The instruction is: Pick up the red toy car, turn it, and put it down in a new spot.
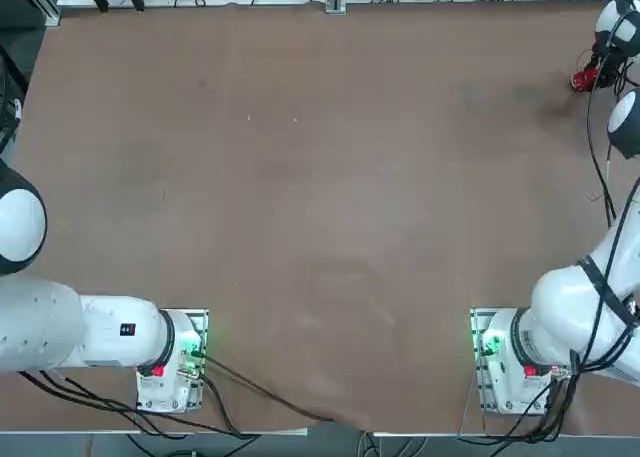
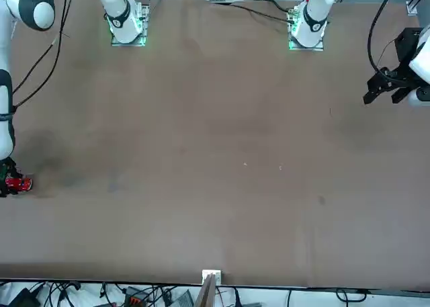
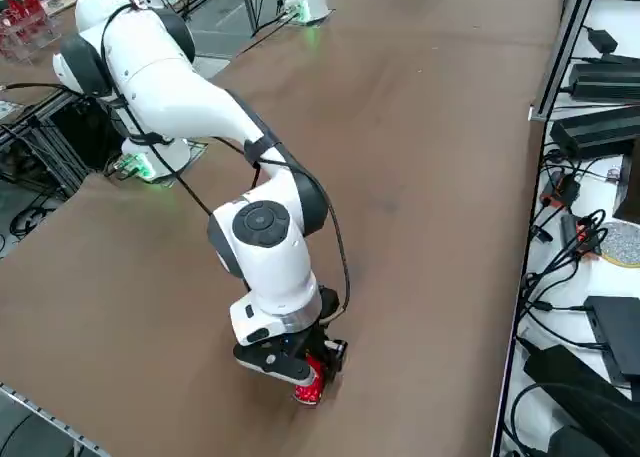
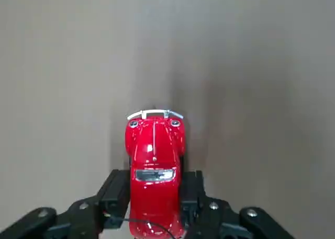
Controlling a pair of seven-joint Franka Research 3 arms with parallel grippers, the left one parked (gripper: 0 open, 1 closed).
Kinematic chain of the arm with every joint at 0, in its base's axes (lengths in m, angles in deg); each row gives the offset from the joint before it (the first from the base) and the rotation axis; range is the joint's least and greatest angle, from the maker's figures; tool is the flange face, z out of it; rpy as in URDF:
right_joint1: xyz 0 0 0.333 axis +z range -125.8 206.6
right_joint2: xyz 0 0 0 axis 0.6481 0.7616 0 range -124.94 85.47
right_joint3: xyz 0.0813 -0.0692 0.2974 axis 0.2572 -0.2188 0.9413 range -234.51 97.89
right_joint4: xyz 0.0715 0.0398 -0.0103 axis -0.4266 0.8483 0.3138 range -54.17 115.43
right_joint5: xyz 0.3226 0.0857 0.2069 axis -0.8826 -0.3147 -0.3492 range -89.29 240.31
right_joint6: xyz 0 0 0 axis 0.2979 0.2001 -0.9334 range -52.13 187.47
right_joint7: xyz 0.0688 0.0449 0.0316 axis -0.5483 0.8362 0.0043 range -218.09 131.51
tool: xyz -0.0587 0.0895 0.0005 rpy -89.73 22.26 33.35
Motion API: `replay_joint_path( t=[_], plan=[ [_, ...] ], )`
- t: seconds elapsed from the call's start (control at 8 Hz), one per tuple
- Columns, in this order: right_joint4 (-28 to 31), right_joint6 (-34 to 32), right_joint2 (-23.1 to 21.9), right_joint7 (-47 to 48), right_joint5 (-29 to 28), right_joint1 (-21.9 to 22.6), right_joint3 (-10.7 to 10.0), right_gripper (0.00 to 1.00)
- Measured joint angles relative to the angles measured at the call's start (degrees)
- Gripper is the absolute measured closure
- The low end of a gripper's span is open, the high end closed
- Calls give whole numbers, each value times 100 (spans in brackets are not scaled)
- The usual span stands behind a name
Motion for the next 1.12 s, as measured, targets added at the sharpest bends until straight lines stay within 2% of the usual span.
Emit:
replay_joint_path(
  t=[0.12, 0.25, 0.38, 0.75, 0.88, 1.12],
  plan=[
    [0, 0, 24, -17, 0, 0, 1, 35],
    [0, 1, 35, -30, 0, 0, 2, 15],
    [-2, 4, 35, -36, 0, 0, 2, 0],
    [-106, -123, -52, -136, 2, 1, 2, 0],
    [-110, -489, -274, -439, 2, 3, 1, 0],
    [-99, -1774, -1010, -1487, -3, 17, 13, 0]
  ],
)
